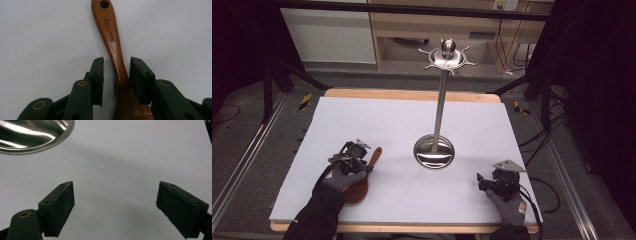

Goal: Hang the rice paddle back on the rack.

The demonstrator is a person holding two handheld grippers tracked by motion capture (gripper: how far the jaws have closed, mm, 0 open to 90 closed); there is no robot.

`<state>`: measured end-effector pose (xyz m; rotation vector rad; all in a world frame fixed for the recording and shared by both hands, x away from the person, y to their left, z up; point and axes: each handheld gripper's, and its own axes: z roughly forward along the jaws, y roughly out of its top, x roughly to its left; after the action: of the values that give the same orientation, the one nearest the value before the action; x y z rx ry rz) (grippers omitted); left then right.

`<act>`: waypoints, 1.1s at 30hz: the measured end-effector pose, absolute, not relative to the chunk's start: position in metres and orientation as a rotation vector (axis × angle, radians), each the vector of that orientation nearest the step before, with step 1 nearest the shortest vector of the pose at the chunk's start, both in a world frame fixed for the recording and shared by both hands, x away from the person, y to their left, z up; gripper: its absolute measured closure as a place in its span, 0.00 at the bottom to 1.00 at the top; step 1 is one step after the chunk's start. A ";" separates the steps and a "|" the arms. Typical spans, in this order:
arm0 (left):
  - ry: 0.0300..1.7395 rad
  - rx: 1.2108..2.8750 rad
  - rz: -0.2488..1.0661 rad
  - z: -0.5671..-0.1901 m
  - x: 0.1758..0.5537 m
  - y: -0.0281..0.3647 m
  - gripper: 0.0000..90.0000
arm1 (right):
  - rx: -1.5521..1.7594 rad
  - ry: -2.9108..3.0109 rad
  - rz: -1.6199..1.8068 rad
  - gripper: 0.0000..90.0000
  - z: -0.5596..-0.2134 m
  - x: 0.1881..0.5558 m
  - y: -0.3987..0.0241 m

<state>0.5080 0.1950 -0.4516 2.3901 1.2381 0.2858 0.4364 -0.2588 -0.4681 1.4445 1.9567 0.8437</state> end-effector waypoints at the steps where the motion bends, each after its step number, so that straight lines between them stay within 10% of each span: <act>1: 1.240 2.392 0.280 -0.452 0.509 0.194 0.72 | 1.444 1.958 0.842 0.17 -0.468 0.436 -0.259; 33: 1.296 2.435 0.238 -0.450 0.517 0.191 0.86 | 1.443 1.976 0.844 0.17 -0.468 0.437 -0.260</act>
<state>0.5168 0.1908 -0.4502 2.4354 1.2958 0.2383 0.4373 -0.2597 -0.4683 1.4433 1.9758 0.8435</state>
